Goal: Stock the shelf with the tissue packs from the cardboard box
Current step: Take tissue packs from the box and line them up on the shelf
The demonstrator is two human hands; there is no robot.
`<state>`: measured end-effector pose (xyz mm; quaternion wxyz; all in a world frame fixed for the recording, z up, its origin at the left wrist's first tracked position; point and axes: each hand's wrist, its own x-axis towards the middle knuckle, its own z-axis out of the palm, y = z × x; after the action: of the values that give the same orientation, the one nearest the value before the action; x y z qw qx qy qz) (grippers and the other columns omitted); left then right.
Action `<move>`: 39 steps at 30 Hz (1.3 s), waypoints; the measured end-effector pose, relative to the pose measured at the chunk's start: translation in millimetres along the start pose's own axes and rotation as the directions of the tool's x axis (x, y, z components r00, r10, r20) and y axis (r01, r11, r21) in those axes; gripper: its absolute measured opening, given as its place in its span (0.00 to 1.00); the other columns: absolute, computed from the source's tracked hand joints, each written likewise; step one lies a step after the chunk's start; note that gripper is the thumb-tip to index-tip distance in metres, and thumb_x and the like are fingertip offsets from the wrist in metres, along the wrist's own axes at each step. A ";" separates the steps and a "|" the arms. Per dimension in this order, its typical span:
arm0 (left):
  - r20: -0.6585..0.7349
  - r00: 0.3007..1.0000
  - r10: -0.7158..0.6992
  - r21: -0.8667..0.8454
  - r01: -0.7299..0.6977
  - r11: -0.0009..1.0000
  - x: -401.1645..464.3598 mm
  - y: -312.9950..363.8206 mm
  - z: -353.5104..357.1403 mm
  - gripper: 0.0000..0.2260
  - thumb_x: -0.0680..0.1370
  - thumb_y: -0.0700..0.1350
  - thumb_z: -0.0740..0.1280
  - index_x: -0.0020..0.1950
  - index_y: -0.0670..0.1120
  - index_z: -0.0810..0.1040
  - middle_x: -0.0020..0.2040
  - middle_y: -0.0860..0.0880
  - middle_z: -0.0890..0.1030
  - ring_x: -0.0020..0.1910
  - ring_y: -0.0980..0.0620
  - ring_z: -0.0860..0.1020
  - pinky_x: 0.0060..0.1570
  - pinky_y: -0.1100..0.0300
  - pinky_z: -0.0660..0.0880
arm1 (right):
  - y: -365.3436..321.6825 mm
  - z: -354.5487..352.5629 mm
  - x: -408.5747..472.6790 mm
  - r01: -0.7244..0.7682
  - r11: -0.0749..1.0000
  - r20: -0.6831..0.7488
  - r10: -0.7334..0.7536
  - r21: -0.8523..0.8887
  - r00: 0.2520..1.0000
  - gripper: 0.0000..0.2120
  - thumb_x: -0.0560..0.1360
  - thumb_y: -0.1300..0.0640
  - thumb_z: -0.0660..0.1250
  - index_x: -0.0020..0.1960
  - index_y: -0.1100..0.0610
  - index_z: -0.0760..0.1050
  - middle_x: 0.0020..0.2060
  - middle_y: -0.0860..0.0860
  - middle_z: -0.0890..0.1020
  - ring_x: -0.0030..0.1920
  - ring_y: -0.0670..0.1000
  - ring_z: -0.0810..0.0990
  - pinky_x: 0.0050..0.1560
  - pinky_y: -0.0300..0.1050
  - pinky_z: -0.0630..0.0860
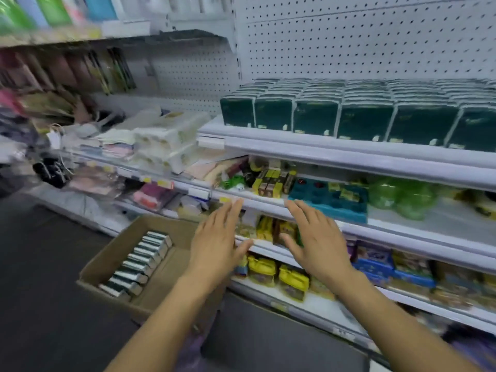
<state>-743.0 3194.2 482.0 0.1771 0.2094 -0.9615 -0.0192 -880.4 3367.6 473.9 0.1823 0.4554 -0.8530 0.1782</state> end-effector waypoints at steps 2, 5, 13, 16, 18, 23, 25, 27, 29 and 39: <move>0.036 0.999 -0.040 0.016 0.040 0.999 -18.4 -41.4 -3.3 0.37 0.78 0.63 0.60 0.80 0.52 0.47 0.78 0.49 0.61 0.74 0.47 0.63 0.68 0.50 0.65 | -38.3 21.1 8.9 0.019 1.000 0.019 -0.019 -0.008 1.000 0.30 0.75 0.43 0.66 0.73 0.54 0.66 0.65 0.53 0.75 0.61 0.56 0.76 0.54 0.52 0.75; 0.080 0.991 -0.108 0.018 0.107 0.994 -45.0 -100.3 0.7 0.37 0.78 0.61 0.63 0.80 0.51 0.49 0.76 0.48 0.64 0.73 0.46 0.65 0.68 0.50 0.65 | -87.3 53.0 18.8 0.037 0.999 0.039 -0.038 0.020 0.999 0.28 0.73 0.44 0.70 0.69 0.55 0.71 0.62 0.53 0.78 0.58 0.57 0.78 0.54 0.53 0.75; 0.232 0.926 -0.297 0.039 0.296 0.954 -73.0 -223.8 32.8 0.37 0.77 0.61 0.63 0.80 0.51 0.51 0.74 0.47 0.66 0.71 0.45 0.67 0.65 0.49 0.69 | -171.6 144.3 60.3 0.129 0.986 0.303 -0.155 0.103 0.940 0.24 0.76 0.44 0.65 0.69 0.53 0.70 0.66 0.53 0.74 0.64 0.57 0.73 0.59 0.55 0.71; 0.274 0.888 -0.368 0.037 0.373 0.927 -66.5 -265.6 49.9 0.36 0.77 0.60 0.64 0.80 0.51 0.52 0.72 0.47 0.69 0.69 0.45 0.69 0.63 0.49 0.69 | -193.8 183.8 88.0 0.151 0.978 0.366 -0.195 0.145 0.910 0.23 0.77 0.45 0.64 0.69 0.52 0.71 0.67 0.53 0.73 0.66 0.57 0.71 0.62 0.55 0.70; 0.305 0.850 -0.430 0.044 0.438 0.898 -59.8 -295.8 62.1 0.35 0.77 0.60 0.64 0.79 0.51 0.54 0.72 0.48 0.68 0.69 0.46 0.68 0.63 0.50 0.68 | -206.5 212.6 110.4 0.155 0.973 0.415 -0.214 0.170 0.884 0.23 0.78 0.45 0.63 0.70 0.51 0.70 0.69 0.51 0.71 0.68 0.56 0.69 0.64 0.54 0.68; 0.416 0.745 -0.521 0.018 0.567 0.824 -51.3 -370.9 91.7 0.32 0.78 0.57 0.65 0.78 0.49 0.58 0.71 0.45 0.69 0.69 0.44 0.68 0.63 0.49 0.70 | -233.0 280.1 164.5 0.113 0.973 0.549 -0.207 0.200 0.809 0.21 0.80 0.44 0.58 0.71 0.49 0.68 0.67 0.49 0.71 0.68 0.52 0.68 0.63 0.49 0.67; 0.463 0.694 -0.551 0.044 0.603 0.797 -45.2 -400.3 106.4 0.30 0.79 0.57 0.64 0.78 0.50 0.59 0.71 0.46 0.69 0.69 0.45 0.68 0.63 0.49 0.71 | -243.7 305.1 183.3 0.103 0.972 0.597 -0.213 0.213 0.773 0.20 0.80 0.44 0.57 0.70 0.47 0.68 0.66 0.48 0.72 0.66 0.51 0.69 0.60 0.48 0.69; 0.503 0.658 -0.561 0.059 0.621 0.781 -38.6 -427.0 121.1 0.29 0.79 0.57 0.64 0.77 0.50 0.61 0.70 0.47 0.70 0.69 0.46 0.68 0.63 0.48 0.71 | -255.7 328.1 198.7 0.077 0.971 0.632 -0.207 0.227 0.747 0.19 0.81 0.45 0.57 0.70 0.47 0.68 0.65 0.48 0.72 0.63 0.52 0.72 0.59 0.49 0.71; 0.535 0.630 -0.563 0.068 0.632 0.772 -35.6 -450.6 134.0 0.28 0.79 0.57 0.64 0.76 0.50 0.63 0.70 0.47 0.70 0.69 0.46 0.68 0.63 0.49 0.71 | -268.2 351.2 208.1 0.075 0.967 0.648 -0.220 0.244 0.729 0.18 0.81 0.46 0.58 0.69 0.47 0.69 0.64 0.48 0.73 0.62 0.51 0.73 0.58 0.50 0.72; 0.713 0.594 -0.373 0.109 0.432 0.895 -23.1 -531.7 219.8 0.22 0.79 0.54 0.63 0.73 0.52 0.67 0.69 0.49 0.71 0.67 0.48 0.68 0.61 0.51 0.72 | -328.6 464.8 198.6 0.055 0.965 0.724 -0.230 0.258 0.651 0.14 0.80 0.47 0.58 0.63 0.48 0.73 0.59 0.46 0.76 0.55 0.48 0.76 0.55 0.47 0.72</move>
<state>-589.5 2710.8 209.3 -0.2134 0.3897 -0.8786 -0.1749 -775.9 2836.4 208.8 -0.2203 0.5709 -0.7893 0.0505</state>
